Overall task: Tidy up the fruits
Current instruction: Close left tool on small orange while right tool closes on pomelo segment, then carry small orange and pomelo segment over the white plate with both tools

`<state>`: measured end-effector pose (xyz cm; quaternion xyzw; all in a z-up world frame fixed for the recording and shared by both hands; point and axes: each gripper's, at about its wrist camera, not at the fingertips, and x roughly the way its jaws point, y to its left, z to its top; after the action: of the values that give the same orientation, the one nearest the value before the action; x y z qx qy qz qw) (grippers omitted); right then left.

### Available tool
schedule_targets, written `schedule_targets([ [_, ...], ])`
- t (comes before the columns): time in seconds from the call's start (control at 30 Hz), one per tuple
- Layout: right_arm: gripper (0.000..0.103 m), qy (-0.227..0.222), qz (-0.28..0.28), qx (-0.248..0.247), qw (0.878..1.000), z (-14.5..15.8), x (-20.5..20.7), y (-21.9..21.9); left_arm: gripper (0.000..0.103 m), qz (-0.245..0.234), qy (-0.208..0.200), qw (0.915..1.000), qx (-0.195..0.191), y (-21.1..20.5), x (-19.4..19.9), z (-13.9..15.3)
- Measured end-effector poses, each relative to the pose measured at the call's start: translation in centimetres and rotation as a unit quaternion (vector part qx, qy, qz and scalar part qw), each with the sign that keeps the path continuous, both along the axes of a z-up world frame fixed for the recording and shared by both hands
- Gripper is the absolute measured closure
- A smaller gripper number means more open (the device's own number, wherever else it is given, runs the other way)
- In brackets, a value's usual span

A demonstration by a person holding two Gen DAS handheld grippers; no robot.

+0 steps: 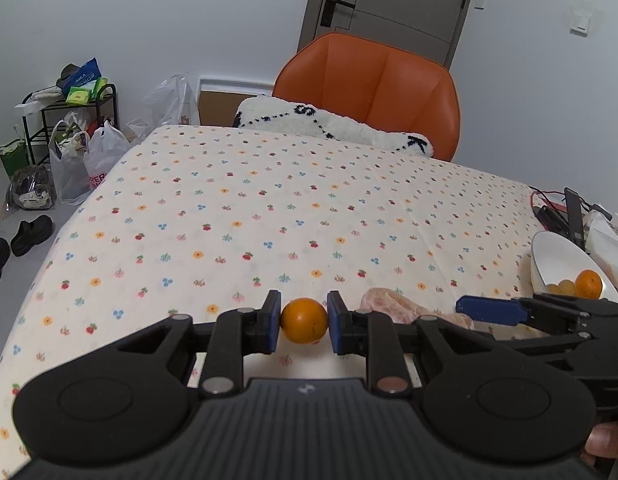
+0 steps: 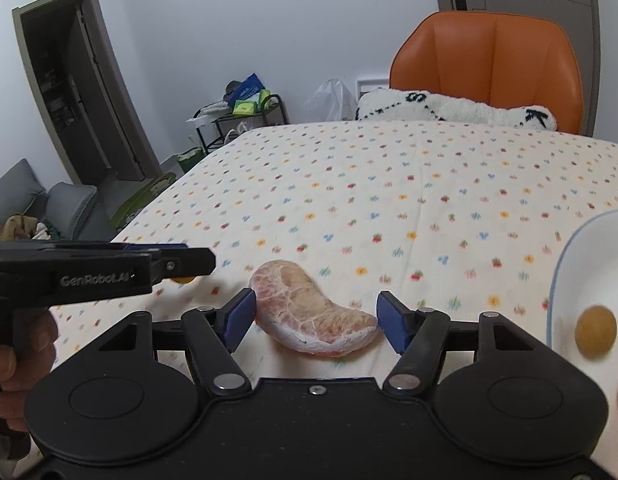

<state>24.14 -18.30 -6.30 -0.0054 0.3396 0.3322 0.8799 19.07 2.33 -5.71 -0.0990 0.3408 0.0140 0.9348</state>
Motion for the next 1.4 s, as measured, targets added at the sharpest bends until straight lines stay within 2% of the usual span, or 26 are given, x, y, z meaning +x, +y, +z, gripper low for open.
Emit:
schedule_targets([
  [0.3, 0.038, 0.009, 0.025, -0.001, 1.0, 0.6, -1.8, 0.1, 0.08, 0.006, -0.005, 1.0, -0.005, 0.5, -1.5, 0.0],
  [0.63, 0.038, -0.01, 0.021, -0.007, 1.0, 0.1, -0.8, 2.6, 0.08, 0.025, -0.013, 0.9996, -0.005, 2.3, -3.4, 0.6],
  [0.7, 0.04, -0.005, 0.027, -0.009, 1.0, -0.4, -0.7, 3.1, 0.08, 0.032, -0.013, 0.9994, -0.005, 2.8, -3.7, 0.7],
  [0.8, 0.045, -0.037, 0.029, -0.028, 0.999, -0.7, -1.5, 3.9, 0.08, 0.039, -0.014, 0.9991, -0.003, 3.3, -4.2, 0.8],
  [0.83, 0.059, -0.047, 0.024, -0.037, 0.998, -0.8, -1.7, 4.0, 0.08, 0.04, -0.015, 0.9991, -0.002, 3.3, -4.3, 0.9],
  [0.87, 0.064, -0.05, 0.022, -0.04, 0.998, -0.7, -1.6, 4.0, 0.08, 0.04, -0.015, 0.9991, -0.002, 3.3, -4.4, 0.9],
  [0.97, 0.065, -0.033, 0.024, -0.02, 0.999, -0.2, -1.6, 3.1, 0.08, 0.034, -0.017, 0.9993, 0.0, 2.9, -4.6, 1.1],
  [1.4, 0.065, -0.063, -0.018, -0.002, 0.998, 2.2, -3.4, -1.6, 0.08, -0.011, -0.04, 0.9991, 0.004, -1.5, -4.0, 2.4],
])
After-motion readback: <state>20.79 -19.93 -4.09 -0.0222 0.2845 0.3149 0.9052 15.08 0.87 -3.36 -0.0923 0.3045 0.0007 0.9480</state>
